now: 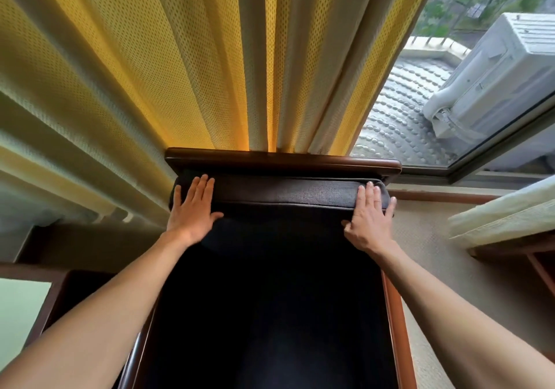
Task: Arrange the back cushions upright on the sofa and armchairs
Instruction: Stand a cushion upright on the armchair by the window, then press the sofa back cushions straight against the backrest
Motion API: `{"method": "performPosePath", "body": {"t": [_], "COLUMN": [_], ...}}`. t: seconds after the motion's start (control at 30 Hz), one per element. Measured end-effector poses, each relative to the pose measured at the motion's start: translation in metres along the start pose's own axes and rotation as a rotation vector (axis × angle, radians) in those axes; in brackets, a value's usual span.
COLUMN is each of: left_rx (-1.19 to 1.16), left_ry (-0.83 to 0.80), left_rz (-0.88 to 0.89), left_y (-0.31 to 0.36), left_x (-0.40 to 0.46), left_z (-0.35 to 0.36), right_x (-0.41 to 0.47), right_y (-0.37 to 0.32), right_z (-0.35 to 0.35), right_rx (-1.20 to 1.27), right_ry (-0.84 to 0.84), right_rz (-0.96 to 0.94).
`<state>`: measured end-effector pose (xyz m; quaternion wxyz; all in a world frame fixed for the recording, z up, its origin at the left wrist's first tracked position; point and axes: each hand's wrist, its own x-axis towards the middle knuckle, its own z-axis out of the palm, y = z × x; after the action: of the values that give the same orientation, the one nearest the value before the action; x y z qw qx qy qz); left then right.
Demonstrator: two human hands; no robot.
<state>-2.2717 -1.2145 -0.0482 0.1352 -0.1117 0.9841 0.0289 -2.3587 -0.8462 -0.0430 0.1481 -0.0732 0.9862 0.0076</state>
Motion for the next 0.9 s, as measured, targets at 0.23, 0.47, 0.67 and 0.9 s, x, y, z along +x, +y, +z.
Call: {"method": "performPosePath", "body": {"t": [0.23, 0.47, 0.67, 0.9], "left_rx": [-0.301, -0.405, -0.496, -0.527], "left_ry": [0.266, 0.066, 0.116, 0.311], "left_rz": [0.091, -0.005, -0.118, -0.254], "left_y": [0.076, 0.089, 0.054, -0.06], "left_x": [-0.051, -0.063, -0.101, -0.205], "left_z": [0.008, -0.017, -0.097, -0.191], "right_x": [-0.038, -0.054, -0.091, -0.175], "right_y": [-0.085, -0.108, -0.165, -0.296], "right_z": [-0.005, -0.03, -0.116, -0.202], "right_rx": [0.045, 0.035, 0.178, 0.214], "right_ry": [0.019, -0.105, -0.047, 0.043], "right_rz": [-0.271, -0.218, -0.327, -0.608]}}
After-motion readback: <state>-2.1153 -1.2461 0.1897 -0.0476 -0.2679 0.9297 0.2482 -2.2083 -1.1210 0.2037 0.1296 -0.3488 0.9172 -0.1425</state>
